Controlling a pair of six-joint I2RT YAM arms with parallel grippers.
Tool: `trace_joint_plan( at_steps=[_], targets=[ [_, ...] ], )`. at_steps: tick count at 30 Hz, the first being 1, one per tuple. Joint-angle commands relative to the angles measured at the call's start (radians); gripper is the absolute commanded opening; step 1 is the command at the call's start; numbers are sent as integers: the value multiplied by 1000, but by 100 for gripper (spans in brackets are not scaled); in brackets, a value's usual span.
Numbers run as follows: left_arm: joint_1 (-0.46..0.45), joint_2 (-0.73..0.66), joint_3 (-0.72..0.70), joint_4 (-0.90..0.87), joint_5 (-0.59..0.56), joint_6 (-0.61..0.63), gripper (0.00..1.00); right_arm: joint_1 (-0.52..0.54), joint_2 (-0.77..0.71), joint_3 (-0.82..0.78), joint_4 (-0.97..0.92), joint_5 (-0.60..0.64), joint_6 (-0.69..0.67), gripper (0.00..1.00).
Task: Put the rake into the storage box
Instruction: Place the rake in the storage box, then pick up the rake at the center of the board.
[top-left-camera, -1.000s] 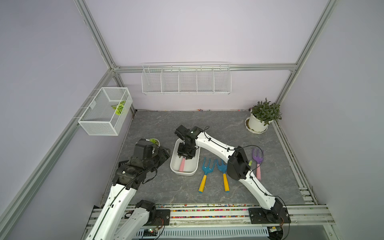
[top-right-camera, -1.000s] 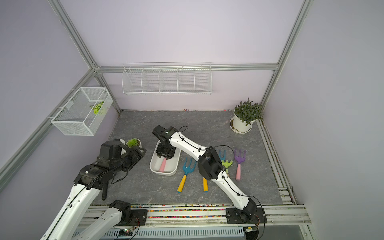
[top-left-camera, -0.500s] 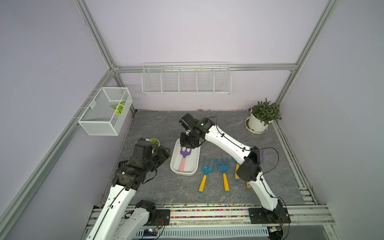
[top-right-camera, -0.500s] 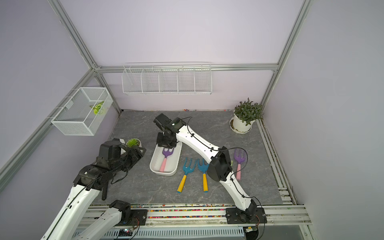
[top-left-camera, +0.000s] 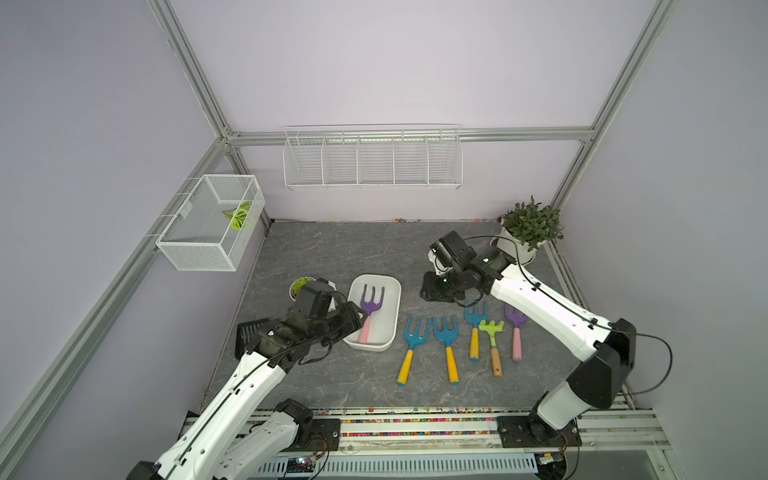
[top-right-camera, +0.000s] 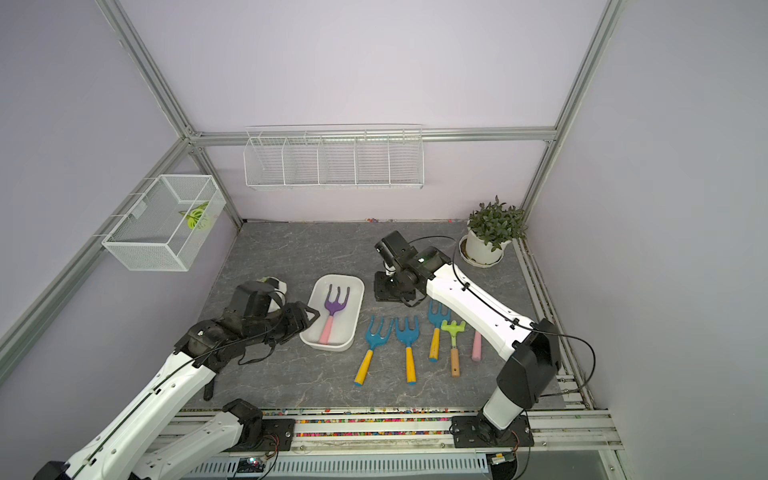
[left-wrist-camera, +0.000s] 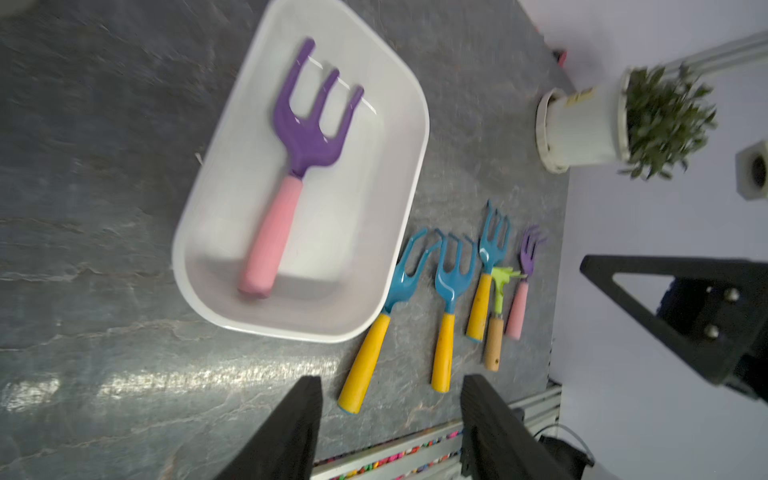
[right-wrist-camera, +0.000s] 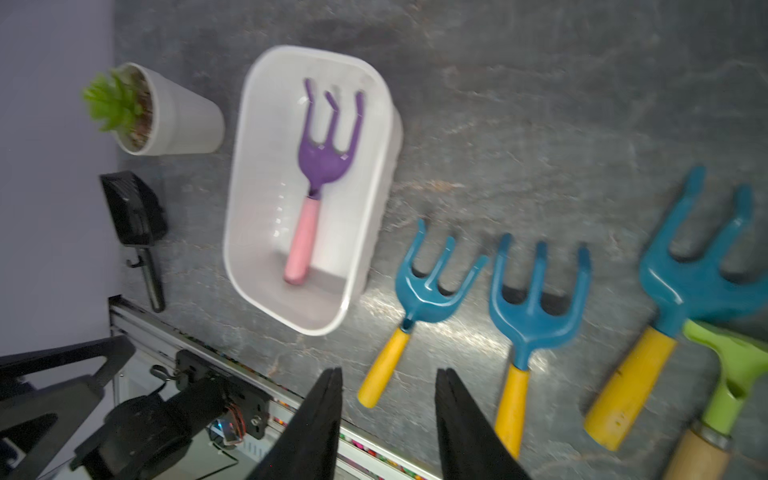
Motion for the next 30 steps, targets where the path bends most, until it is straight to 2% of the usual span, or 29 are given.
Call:
trace_joint_plan(
  at_steps=[1,7,14,22,30],
  targets=[
    [-118,37,-43,-1,-52,-32,59,-36,-116,-138,16,10,-20,43],
    [-364,144,-55,-5,-133,-35,60,-125,-337,-396,66,-20,52,45],
    [-513,339,7,6,-172,32,63,-138,-496,-524,81,-13,93,46],
    [-597,621,197,-52,-234,130,59,-141,-584,-551,31,4,112,47],
    [-599,765,274,-81,-271,149,57,-160,-635,-554,6,4,117,47]
  ],
)
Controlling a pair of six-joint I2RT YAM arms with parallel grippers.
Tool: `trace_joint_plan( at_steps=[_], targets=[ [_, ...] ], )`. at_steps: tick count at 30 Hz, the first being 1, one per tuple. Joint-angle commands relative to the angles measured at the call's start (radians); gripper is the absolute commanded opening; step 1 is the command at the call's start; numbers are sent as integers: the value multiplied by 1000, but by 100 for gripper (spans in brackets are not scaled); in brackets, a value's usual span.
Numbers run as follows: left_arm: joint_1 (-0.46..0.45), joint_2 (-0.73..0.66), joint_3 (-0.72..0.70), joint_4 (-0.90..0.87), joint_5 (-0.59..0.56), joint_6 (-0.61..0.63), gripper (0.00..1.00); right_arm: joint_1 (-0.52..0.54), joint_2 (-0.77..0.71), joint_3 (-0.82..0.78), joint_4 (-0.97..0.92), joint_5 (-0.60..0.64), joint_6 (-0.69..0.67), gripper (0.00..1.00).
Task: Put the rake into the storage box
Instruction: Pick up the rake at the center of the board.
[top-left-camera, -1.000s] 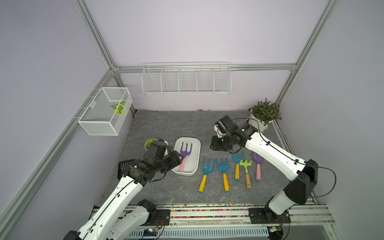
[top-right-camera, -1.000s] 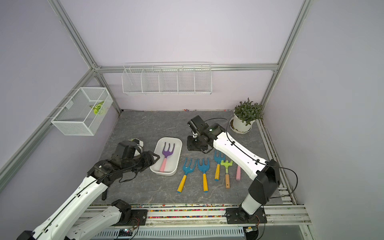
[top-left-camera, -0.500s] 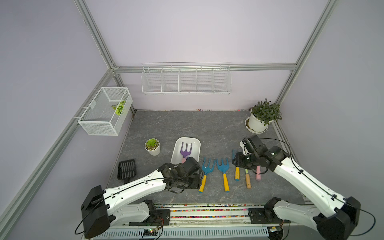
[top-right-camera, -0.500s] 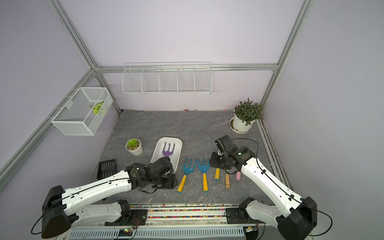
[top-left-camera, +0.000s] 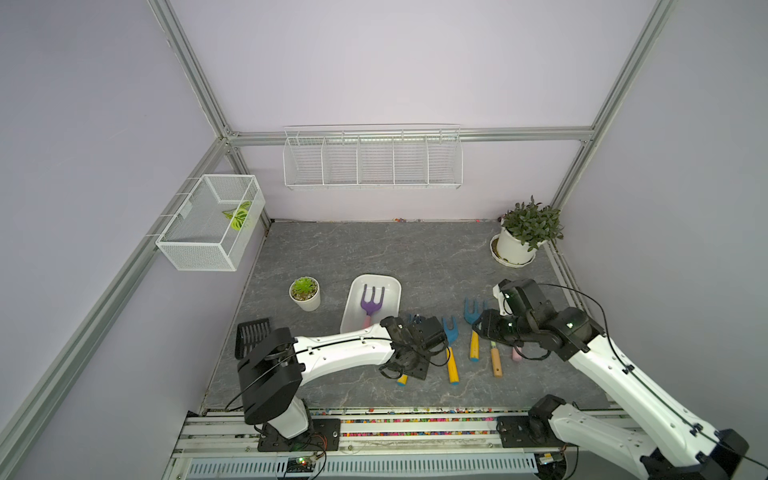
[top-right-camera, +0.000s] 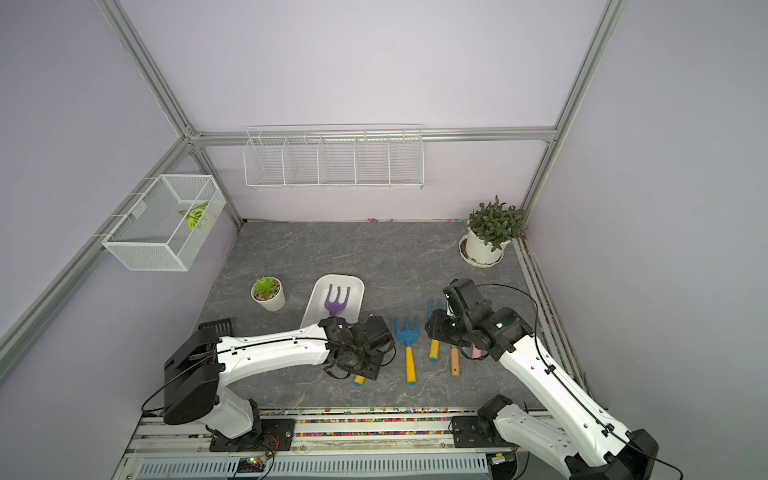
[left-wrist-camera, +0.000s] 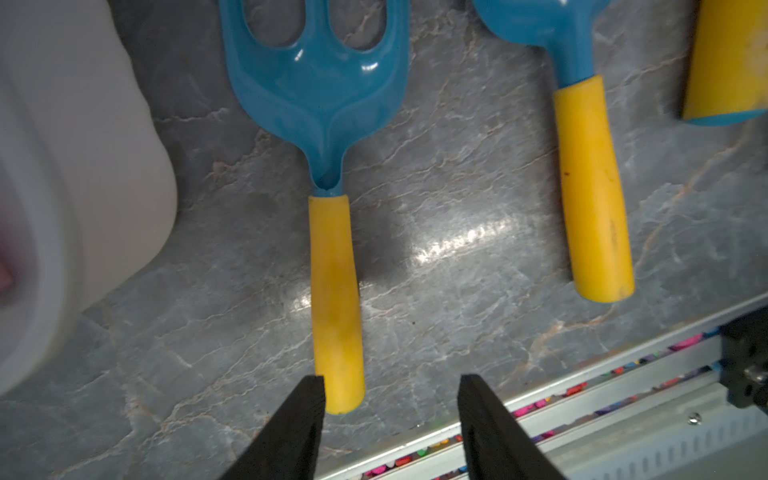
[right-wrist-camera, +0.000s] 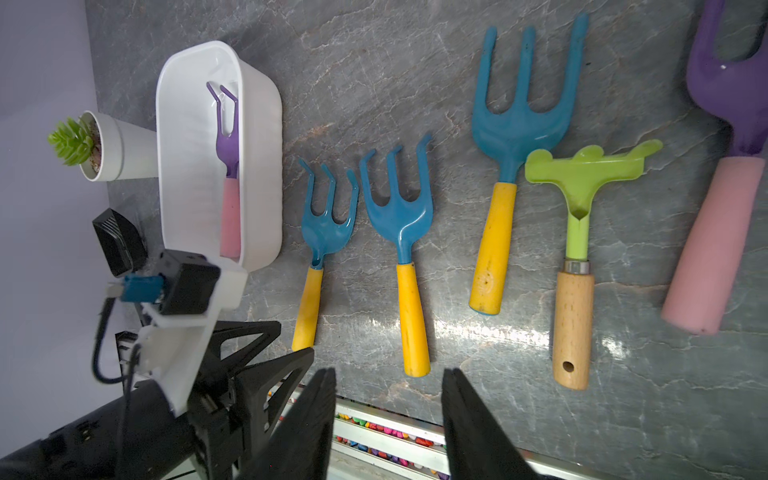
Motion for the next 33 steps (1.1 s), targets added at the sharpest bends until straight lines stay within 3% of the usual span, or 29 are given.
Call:
trace_joint_plan(
  at_steps=[1,8,21,28,31,33],
  targets=[
    [-4,37,39,-52,-48,26,57,-10,-18,-9,-33,10,10,47],
    [-4,103,56,-68,-67,40,57,-14,-23,-15,-29,-6,13,48],
    [-4,204,85,-23,-38,84,40,-24,-33,-14,-41,-5,12,48],
    [-3,210,63,2,-22,67,45,-34,-29,-12,-41,-10,7,48],
    [-5,214,73,10,-12,68,36,-37,-23,-12,-35,-13,6,48],
    [-6,220,86,9,-8,72,24,-38,-17,-12,-36,-12,6,48]
  ],
)
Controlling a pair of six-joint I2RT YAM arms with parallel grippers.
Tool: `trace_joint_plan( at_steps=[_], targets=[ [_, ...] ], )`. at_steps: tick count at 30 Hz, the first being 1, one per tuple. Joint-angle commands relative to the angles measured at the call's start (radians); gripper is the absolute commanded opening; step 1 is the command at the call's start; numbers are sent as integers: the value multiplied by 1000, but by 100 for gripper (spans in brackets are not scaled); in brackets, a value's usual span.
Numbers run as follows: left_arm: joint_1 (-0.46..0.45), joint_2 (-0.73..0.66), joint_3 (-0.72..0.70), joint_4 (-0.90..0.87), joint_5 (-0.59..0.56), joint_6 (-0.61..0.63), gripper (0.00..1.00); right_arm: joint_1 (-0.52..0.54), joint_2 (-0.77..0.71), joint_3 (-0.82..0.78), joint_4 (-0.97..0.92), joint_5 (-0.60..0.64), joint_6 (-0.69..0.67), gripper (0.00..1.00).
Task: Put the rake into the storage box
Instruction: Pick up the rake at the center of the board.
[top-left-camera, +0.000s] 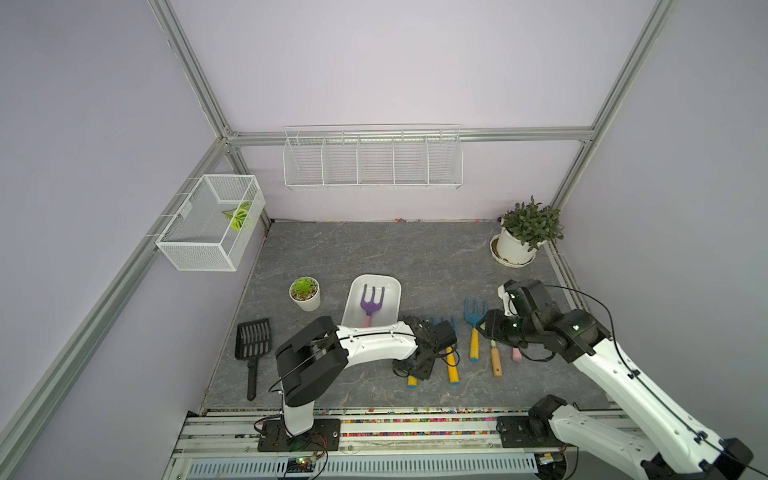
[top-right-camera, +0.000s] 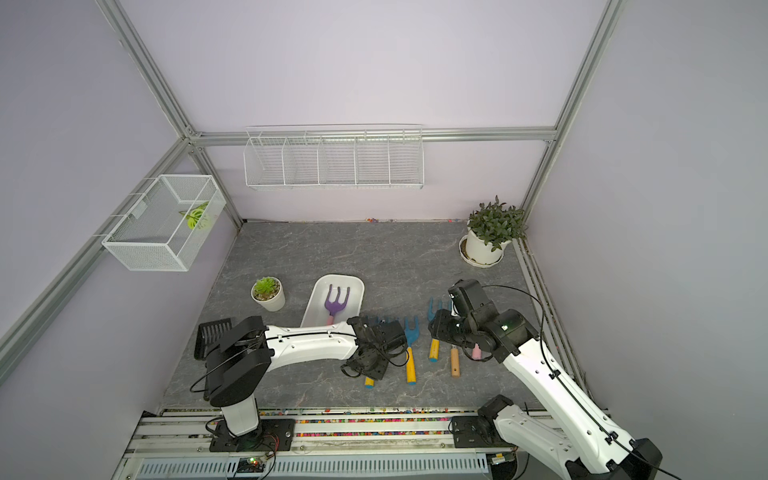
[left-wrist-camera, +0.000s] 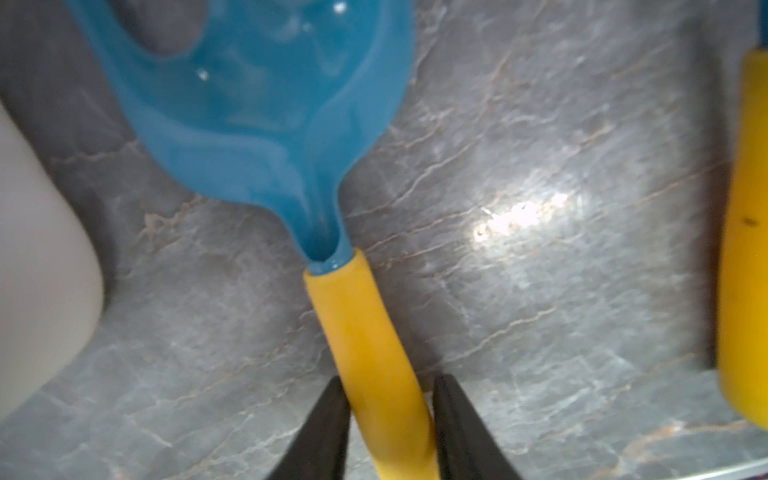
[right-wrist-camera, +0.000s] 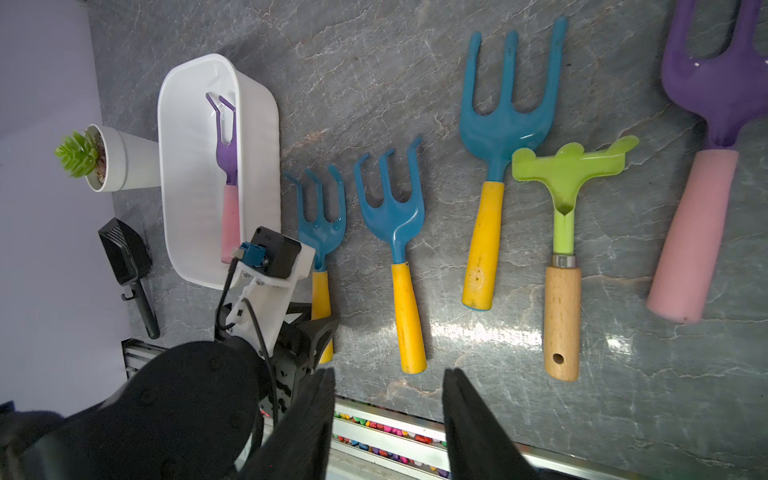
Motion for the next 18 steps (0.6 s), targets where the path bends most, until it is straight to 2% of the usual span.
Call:
trace_joint_plan(
  at_steps=[1,4,6,18],
  targets=[
    [-7,25,23,14,15,11,19,-9,4,-12,-14,-5,6,48],
    [-13,38,58,-7,9,23,8,-16,1,-13,-14,-1,8,48],
    [-17,37,73,-19,3,25,5,-23,0,-12,-16,-3,6,48],
    [-16,-57,208,-173,-89,-13,6,-85,-13,-3,-46,-18,-45,47]
  ],
)
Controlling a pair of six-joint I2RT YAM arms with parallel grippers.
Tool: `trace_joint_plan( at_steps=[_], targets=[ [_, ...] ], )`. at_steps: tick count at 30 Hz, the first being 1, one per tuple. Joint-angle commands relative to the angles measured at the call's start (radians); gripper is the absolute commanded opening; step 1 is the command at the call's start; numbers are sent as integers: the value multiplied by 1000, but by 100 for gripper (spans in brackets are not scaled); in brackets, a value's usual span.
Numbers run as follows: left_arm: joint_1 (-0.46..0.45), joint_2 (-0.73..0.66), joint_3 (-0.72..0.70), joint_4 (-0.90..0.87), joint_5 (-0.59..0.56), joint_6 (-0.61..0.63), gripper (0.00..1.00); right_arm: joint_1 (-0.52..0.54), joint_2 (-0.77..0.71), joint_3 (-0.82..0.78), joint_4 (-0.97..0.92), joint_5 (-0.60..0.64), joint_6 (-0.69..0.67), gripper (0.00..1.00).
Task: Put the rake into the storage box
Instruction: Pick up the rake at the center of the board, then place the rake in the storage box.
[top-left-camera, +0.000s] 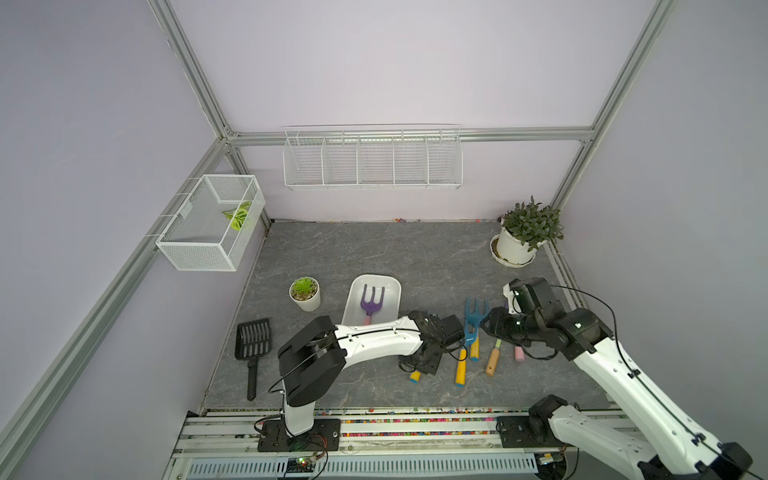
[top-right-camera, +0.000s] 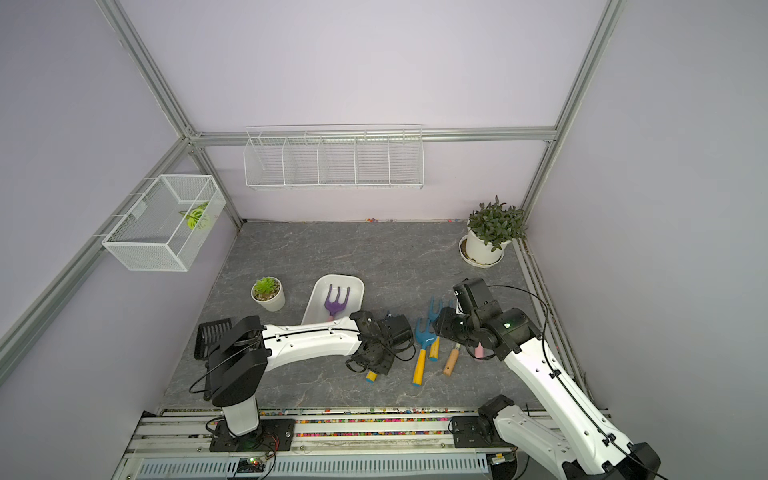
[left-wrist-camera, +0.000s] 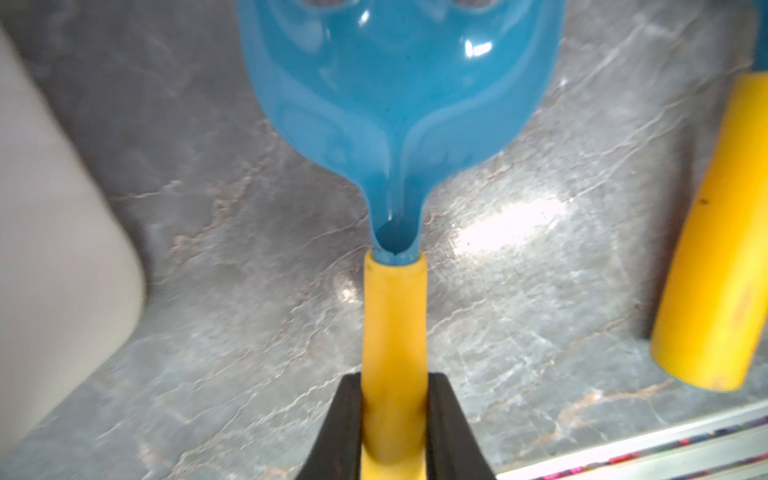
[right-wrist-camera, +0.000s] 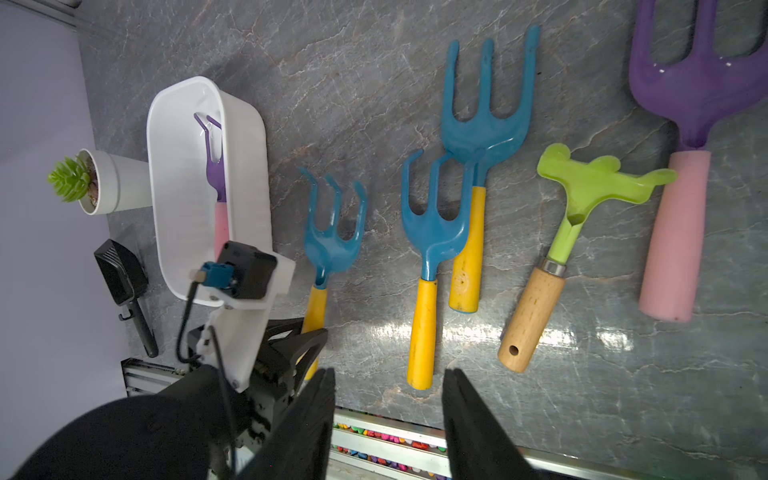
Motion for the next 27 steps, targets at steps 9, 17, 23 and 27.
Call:
trace_joint_plan(
  at_steps=[9,17,23,27],
  targets=[
    [23,-101,294,-214,-160,5,6,-70,-34,-3,-13,-35,-59,47],
    [179,-296,238,-164,-150,59,6,-70,-35,0,15,36,-9,45],
    [292,-447,87,-141,-118,91,4,-69,14,24,31,-30,-5,46],
    [360,-512,-43,-115,-50,114,5,-69,55,15,85,-103,9,45]
  ],
)
